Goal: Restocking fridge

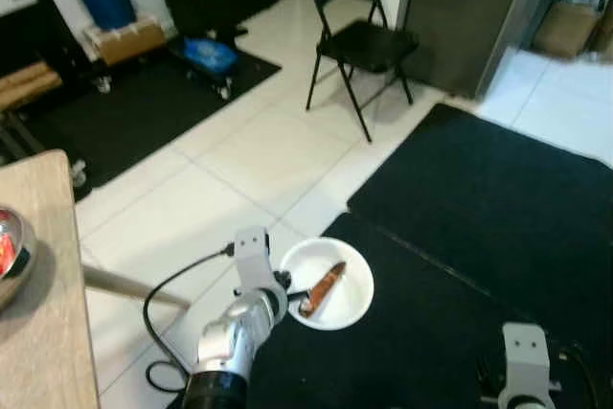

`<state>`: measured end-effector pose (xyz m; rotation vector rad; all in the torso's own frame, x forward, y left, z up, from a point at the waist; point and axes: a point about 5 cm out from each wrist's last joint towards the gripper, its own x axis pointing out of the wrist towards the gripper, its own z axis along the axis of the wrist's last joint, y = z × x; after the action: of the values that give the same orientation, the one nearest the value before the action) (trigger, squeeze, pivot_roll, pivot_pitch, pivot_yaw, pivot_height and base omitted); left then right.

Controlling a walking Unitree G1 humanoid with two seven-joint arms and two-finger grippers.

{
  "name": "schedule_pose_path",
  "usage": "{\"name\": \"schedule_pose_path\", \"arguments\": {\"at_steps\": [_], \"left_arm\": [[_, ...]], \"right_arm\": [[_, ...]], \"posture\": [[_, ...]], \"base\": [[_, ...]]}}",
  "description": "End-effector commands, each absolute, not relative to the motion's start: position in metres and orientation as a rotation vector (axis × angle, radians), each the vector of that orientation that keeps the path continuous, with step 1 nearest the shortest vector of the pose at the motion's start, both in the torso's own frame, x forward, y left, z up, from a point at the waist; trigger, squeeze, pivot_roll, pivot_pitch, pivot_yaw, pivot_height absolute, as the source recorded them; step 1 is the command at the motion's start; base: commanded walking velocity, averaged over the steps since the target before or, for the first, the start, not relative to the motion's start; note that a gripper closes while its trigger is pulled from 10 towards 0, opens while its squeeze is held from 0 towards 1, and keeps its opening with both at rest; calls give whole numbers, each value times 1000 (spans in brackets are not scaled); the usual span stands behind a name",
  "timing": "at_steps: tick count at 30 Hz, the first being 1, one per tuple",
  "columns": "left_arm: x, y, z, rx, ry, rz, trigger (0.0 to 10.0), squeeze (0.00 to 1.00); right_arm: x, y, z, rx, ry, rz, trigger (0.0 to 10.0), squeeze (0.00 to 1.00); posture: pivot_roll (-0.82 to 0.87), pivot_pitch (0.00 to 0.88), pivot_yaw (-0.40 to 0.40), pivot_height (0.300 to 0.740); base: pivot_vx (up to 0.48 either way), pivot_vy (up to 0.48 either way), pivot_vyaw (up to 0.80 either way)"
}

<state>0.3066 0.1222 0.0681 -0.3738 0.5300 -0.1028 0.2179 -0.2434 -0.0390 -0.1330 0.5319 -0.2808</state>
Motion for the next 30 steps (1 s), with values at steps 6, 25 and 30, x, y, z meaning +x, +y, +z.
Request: {"name": "schedule_pose_path", "arguments": {"at_steps": [6, 25, 30], "left_arm": [[299, 129, 63, -338, 499, -120, 10000, 0], [294, 123, 66, -126, 350, -279, 10000, 0], [295, 122, 67, -128, 338, -288, 10000, 0]], "right_arm": [[213, -244, -42, -138, 545, -275, 10000, 31], [219, -239, -39, -147, 521, -221, 10000, 27], [217, -240, -39, -151, 524, -222, 10000, 27]], "posture": [[-41, 155, 15, 717], [-48, 147, 0, 717], [-48, 147, 0, 717]], "base": [[0, 0, 0], [59, 0, 0], [480, 0, 0]]}}
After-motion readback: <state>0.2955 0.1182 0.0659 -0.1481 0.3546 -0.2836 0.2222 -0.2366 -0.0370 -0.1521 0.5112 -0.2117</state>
